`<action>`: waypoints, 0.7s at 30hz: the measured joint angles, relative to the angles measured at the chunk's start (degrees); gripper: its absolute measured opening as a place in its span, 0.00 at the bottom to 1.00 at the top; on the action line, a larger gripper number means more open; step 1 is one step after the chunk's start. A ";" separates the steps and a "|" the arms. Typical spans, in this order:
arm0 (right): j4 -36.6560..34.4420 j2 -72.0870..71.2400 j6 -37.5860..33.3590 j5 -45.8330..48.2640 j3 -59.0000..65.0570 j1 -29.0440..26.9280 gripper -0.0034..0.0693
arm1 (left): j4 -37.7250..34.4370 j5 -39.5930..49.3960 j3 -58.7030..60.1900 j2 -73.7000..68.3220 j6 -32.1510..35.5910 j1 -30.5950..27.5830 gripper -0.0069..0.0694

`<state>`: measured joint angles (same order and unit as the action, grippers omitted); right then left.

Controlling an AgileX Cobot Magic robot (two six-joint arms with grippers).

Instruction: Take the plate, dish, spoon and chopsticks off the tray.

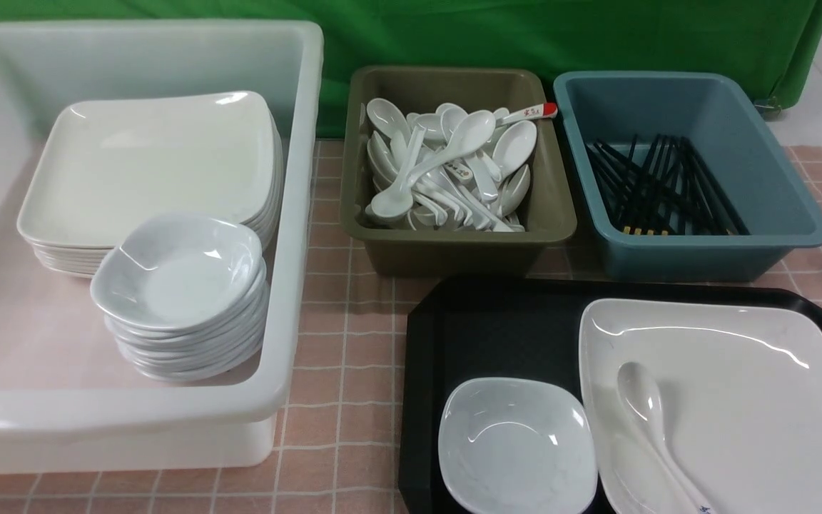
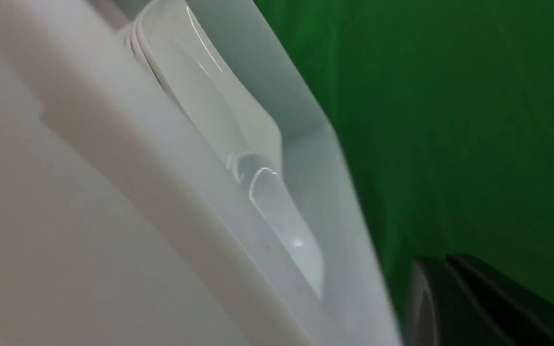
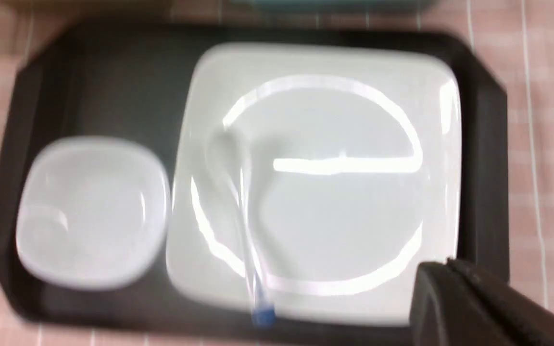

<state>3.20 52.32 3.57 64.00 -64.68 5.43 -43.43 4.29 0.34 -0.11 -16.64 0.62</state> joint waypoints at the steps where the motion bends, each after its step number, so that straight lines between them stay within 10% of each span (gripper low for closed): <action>1: 0.00 -2.08 0.00 0.65 1.86 0.00 0.09 | -1.01 -0.53 0.00 0.00 -0.30 0.00 0.12; 12: 0.11 -26.81 -1.95 0.71 19.46 0.00 0.09 | 3.51 9.25 -20.27 -7.29 8.57 2.23 0.12; 21: 0.24 -28.34 -2.79 0.71 20.56 0.00 0.10 | 0.58 54.87 -50.04 -46.47 36.34 2.34 0.12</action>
<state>3.44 23.98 0.78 64.71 -44.12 5.43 -42.86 59.16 -49.70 -46.58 19.71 2.97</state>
